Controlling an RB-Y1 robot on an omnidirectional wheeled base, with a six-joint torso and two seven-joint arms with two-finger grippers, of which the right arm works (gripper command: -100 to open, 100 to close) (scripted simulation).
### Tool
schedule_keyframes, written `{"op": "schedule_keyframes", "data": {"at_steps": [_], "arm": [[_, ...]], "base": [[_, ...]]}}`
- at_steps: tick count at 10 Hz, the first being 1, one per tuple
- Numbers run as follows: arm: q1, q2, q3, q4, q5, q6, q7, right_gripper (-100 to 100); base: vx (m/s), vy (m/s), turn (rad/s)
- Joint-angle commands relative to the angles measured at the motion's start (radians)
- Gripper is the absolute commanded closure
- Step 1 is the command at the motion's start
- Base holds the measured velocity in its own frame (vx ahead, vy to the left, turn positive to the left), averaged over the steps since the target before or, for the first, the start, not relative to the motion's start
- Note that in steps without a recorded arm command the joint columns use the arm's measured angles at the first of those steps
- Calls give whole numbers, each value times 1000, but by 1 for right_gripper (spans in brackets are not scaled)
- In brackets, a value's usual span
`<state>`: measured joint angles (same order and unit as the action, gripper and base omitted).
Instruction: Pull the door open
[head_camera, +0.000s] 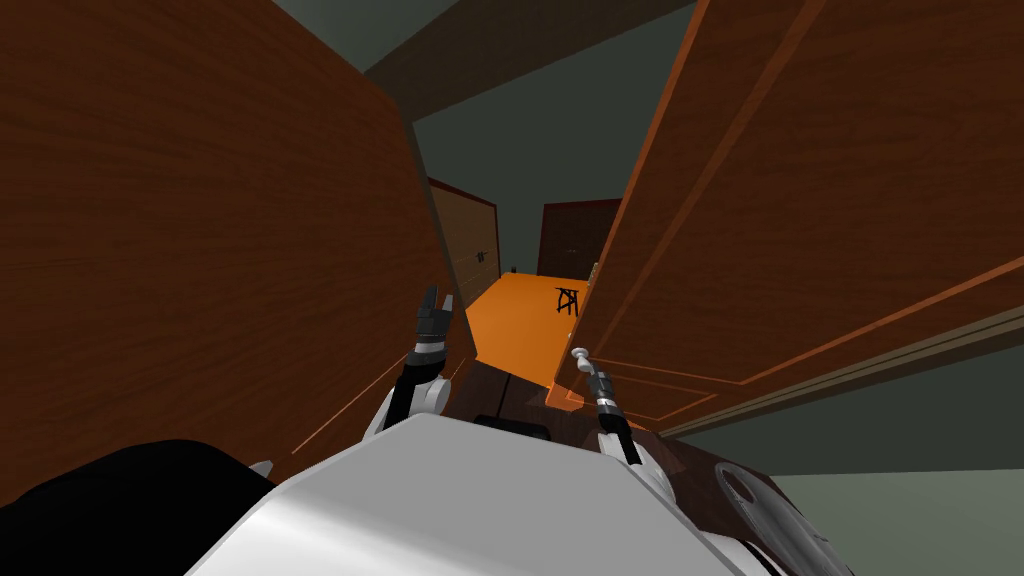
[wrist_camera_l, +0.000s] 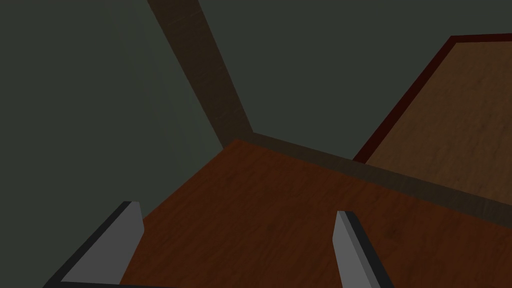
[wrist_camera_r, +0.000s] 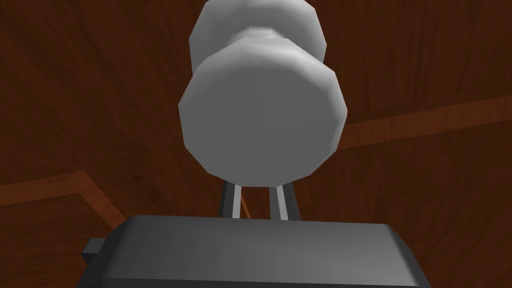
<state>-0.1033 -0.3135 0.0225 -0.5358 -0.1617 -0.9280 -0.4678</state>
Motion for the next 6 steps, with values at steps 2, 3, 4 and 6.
{"op": "schedule_keyframes", "data": {"at_steps": [2,3,4,6], "arm": [[13,17,40,-54,-14,8,-73,100],[20,-3,23,-35,-27,22,-93,-100],[19,-2,27,-37,-33,24,-114,-100],[18,0,32,-46,-41,26,-143,-100]], "base": [[-27,-8,37],[-37,-38,-29],[-34,-42,-30],[-52,-12,-2]]}}
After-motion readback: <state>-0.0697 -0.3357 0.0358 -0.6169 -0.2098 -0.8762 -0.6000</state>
